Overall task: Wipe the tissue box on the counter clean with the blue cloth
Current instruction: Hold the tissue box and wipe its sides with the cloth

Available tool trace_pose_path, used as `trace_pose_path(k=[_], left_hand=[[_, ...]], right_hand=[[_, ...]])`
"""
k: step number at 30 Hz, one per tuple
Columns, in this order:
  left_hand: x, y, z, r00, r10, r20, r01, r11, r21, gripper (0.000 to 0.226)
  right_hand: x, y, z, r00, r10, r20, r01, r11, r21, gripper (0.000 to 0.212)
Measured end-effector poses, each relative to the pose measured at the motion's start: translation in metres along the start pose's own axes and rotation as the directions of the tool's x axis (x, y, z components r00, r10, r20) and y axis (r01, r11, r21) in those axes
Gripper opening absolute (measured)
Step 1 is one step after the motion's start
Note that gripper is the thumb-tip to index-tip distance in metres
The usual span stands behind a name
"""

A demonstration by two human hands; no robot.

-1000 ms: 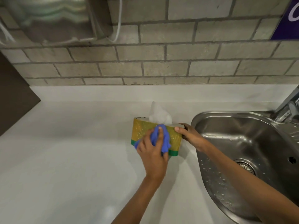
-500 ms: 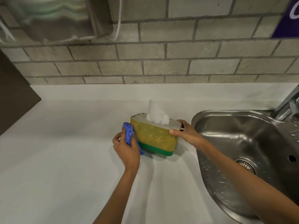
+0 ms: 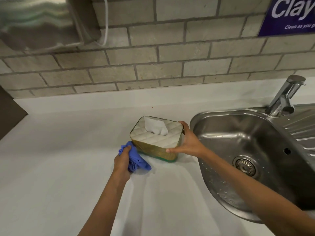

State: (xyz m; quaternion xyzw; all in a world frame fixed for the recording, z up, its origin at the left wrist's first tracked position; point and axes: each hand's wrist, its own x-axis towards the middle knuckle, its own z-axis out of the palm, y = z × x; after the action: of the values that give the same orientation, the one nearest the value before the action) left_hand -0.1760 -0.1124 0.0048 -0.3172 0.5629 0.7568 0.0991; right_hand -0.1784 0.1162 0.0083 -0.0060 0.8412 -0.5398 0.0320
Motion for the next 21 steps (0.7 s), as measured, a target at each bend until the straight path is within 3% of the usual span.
trace_pose_path(k=[3,8,14,21], left_hand=[[-0.016,-0.010,-0.004,0.989,-0.121,0.089,0.122,0.993,-0.006,0.019],[-0.036,-0.022,-0.002,0.962,-0.209,0.178,0.196,0.977,0.089,0.017],[-0.032,-0.001,-0.001,0.980,-0.104,0.170,0.090,0.992,0.091,0.020],[-0.009,0.021,-0.001,0.975,-0.071,0.209,0.038,0.987,0.155,0.020]], right_hand=[[-0.007,0.002,0.010,0.999,0.004,-0.050,-0.002,0.999,0.046,0.105],[-0.019,-0.001,0.018,0.997,0.056,-0.053,-0.054,0.998,0.038,0.128],[-0.042,0.000,0.013,0.987,0.147,-0.060,-0.125,0.953,0.276,0.048],[-0.053,-0.001,0.026,0.979,0.199,-0.029,-0.171,0.899,0.402,0.037]])
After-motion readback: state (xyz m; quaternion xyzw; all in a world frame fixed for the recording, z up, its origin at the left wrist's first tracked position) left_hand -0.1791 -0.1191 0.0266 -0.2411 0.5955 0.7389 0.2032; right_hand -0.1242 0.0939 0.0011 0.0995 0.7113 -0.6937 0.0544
